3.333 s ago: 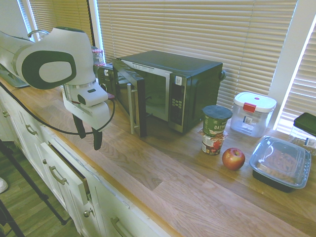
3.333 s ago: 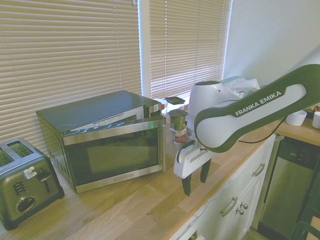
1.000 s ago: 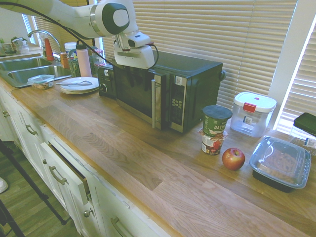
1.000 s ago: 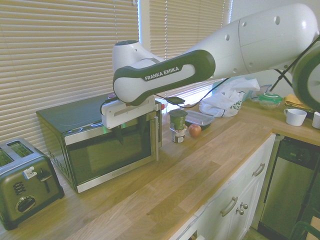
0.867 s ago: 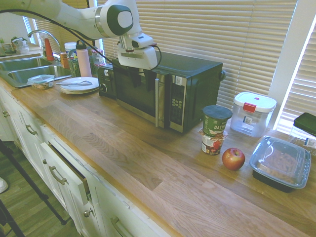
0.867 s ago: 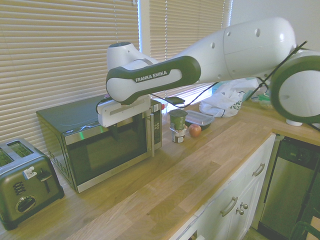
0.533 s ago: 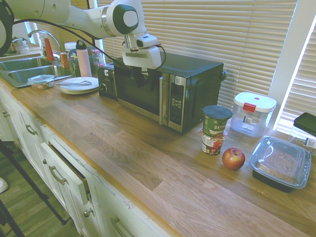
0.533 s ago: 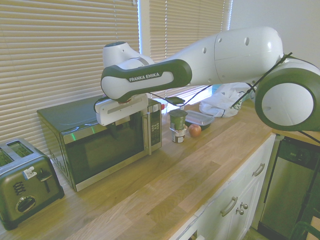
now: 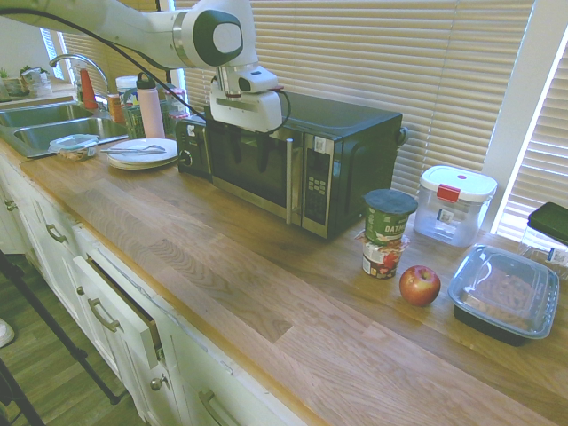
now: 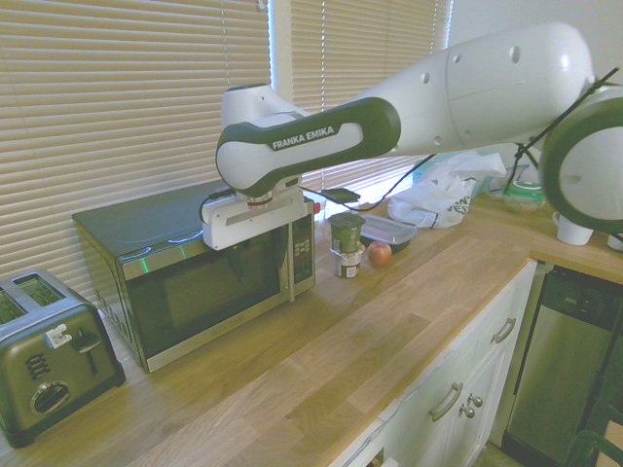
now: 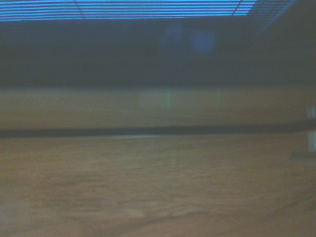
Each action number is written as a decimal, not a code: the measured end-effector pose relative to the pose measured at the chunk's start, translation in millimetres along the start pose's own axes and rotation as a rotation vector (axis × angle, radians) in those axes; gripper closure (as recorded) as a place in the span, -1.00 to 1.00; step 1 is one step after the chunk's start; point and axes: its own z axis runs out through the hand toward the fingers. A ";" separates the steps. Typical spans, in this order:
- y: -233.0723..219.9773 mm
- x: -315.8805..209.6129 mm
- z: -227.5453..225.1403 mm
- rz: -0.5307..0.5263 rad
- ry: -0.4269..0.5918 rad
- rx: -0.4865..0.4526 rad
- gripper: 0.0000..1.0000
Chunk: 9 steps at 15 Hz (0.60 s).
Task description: Close the microwave
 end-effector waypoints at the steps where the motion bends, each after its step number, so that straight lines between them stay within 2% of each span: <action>1: 14.8 -0.4 -1.7 -0.005 -0.014 0.000 -1.00; 6: 100.9 4.6 29.0 -0.006 -0.083 -0.026 -1.00; 9: 133.6 -23.8 54.4 -0.037 -0.110 -0.038 -1.00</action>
